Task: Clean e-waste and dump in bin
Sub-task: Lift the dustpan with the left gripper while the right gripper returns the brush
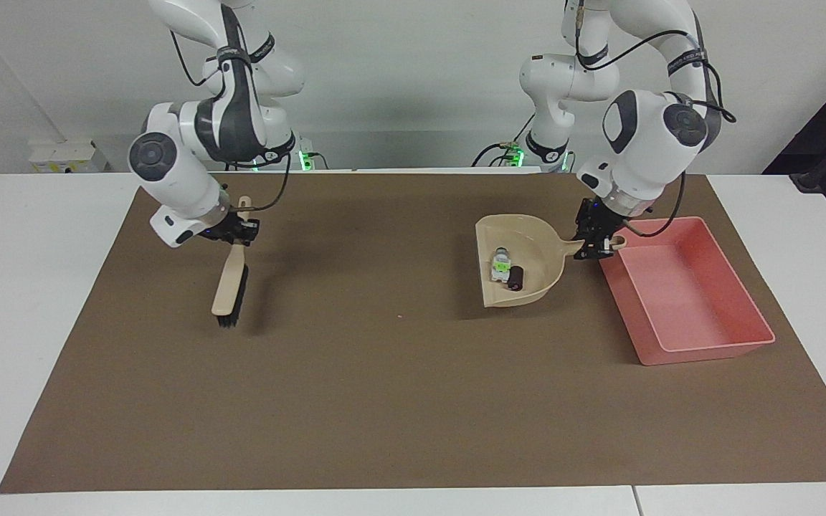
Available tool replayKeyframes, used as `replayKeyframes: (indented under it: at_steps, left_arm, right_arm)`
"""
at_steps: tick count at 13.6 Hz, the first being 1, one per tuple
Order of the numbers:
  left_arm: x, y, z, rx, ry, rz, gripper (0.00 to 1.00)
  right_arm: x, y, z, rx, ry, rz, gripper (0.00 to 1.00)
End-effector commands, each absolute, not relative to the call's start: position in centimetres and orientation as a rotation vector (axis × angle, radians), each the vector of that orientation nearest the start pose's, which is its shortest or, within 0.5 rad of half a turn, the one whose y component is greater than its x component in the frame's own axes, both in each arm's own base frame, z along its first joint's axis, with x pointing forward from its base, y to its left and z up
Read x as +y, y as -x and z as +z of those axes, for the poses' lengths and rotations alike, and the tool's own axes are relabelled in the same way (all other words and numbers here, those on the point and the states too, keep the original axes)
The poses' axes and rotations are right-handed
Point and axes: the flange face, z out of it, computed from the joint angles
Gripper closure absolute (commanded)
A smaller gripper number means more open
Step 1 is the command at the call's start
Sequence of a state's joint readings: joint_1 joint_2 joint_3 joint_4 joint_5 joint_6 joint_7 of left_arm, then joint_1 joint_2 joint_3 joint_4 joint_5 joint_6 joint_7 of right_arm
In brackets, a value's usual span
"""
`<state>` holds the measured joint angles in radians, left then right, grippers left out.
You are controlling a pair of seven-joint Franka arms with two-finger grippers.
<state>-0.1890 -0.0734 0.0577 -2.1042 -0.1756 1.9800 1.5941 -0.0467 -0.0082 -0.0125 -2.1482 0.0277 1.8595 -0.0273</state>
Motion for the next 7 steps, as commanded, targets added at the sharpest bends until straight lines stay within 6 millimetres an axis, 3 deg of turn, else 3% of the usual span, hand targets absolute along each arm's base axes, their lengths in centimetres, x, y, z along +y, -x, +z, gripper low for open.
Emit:
replayKeyframes:
  at_steps: [1,3,5,7]
  left_arm:
    - [-2.6,-52.4,48.3,2.454,2.276,-0.235,1.0]
    - [2.0,-52.8,50.3,2.456,2.299,-0.31,1.0]
    - [7.8,-53.1,51.2,2.443,2.324,-0.401,1.0]
    - [12.1,-52.8,52.3,2.402,2.351,-0.481,1.0]
  right_arm:
    - [-4.3,-48.6,37.9,0.012,3.088,0.417,1.0]
    - [-4.8,-48.2,36.6,-0.017,3.128,0.411,1.0]
    - [-5.6,-48.1,36.0,-0.025,3.123,0.426,1.0]
    - [-7.0,-48.0,35.1,-0.028,3.111,0.437,1.0]
